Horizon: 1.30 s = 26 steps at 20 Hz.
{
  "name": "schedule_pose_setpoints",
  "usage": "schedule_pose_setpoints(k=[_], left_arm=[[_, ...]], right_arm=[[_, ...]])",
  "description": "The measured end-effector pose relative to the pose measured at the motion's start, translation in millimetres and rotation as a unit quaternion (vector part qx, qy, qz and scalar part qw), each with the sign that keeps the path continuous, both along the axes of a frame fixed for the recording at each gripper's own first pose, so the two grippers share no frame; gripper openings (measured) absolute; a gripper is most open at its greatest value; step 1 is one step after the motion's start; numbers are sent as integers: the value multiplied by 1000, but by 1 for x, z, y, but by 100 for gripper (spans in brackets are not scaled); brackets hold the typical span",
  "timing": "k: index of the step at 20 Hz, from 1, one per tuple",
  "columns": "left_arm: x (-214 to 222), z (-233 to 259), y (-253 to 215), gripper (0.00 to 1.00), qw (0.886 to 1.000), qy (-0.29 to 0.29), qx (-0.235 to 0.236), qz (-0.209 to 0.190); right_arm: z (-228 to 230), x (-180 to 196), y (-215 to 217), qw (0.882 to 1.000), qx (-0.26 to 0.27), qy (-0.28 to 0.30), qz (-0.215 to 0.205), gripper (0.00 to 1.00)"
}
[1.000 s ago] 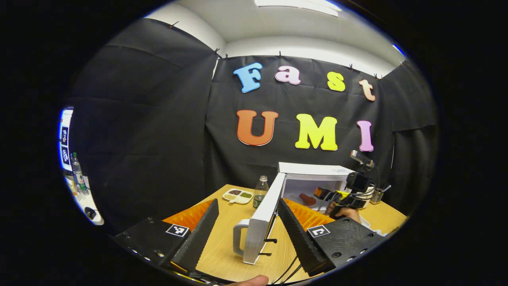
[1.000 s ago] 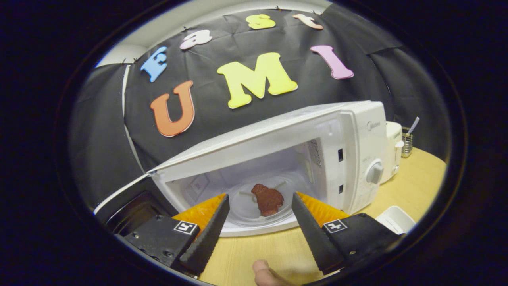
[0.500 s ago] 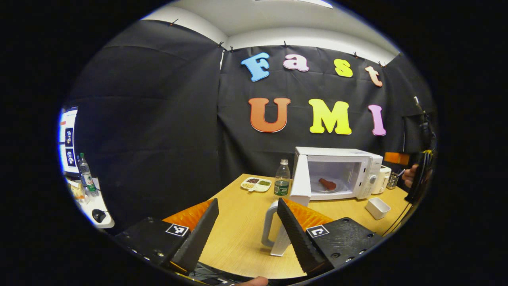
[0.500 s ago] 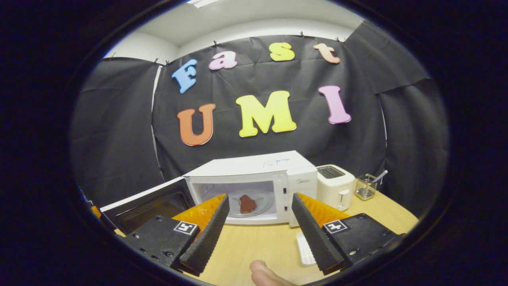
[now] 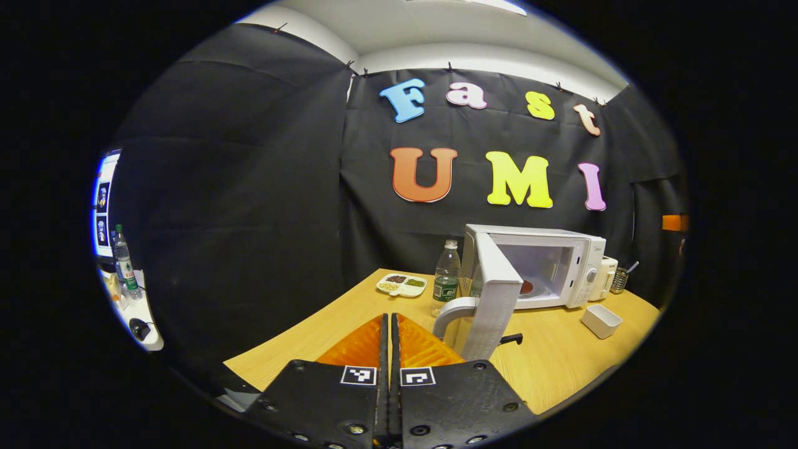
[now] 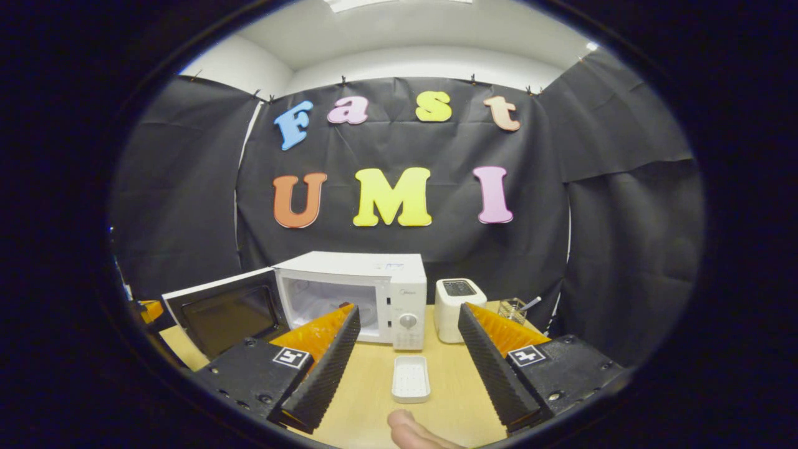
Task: Open the microwave oven with the left hand, put the food in, and close the microwave oven.
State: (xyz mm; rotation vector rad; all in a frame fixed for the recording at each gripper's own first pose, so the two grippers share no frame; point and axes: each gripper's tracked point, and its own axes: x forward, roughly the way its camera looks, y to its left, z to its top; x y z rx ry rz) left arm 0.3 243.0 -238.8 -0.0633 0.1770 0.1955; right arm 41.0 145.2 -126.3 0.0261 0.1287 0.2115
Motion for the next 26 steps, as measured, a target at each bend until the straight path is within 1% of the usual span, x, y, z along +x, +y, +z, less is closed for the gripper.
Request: schedule_pose_setpoints(k=[1,2,4,5,6,7,9,10,12,13,15,18,19,20,23,26], left_arm=[[6,-4,0,0,1000,4,0,0],[10,-10,-4,0,1000,11,-4,-5],[20,-14,-10,0,1000,14,-7,-17],[25,-18,-14,0,1000,17,-5,-23],[31,-23,-17,0,999,23,-2,-29],[33,-25,-15,0,999,26,7,-21],[40,-29,-16,0,999,30,2,-21],[42,-28,-25,0,999,27,-12,-32],[45,-31,-44,0,998,30,-34,-54],[46,-33,-53,0,997,33,-35,-63],[48,-34,-75,0,995,38,-30,-91],[48,-30,-108,0,991,34,-40,-123],[49,-29,-120,12,989,33,-45,-134],[51,-29,-131,0,988,30,-47,-143],[58,-30,-162,0,984,31,-46,-169],[68,-32,-199,0,977,34,-53,-203]], right_arm=[[2,-3,-4,1000,-2,0,2,90],[4,-4,-7,1000,-3,-2,4,100],[9,-4,-16,1000,-5,-14,-2,100],[11,-3,-20,1000,-6,-21,-5,90],[12,-2,-22,1000,-6,-23,-8,90],[11,-3,-23,1000,-5,-26,-8,100],[11,-3,-25,1000,-1,-29,-7,100],[11,-2,-26,1000,-1,-28,-5,90],[9,-2,-30,1000,-1,-25,-6,90],[8,-1,-33,1000,1,-25,-6,100],[9,-1,-37,1000,3,-25,-6,100],[5,1,-45,1000,7,-18,-10,100],[5,1,-47,1000,10,-16,-10,100],[4,2,-48,1000,11,-14,-11,100],[1,2,-57,1000,11,-10,-17,100],[1,1,-63,1000,16,-8,-15,100]])
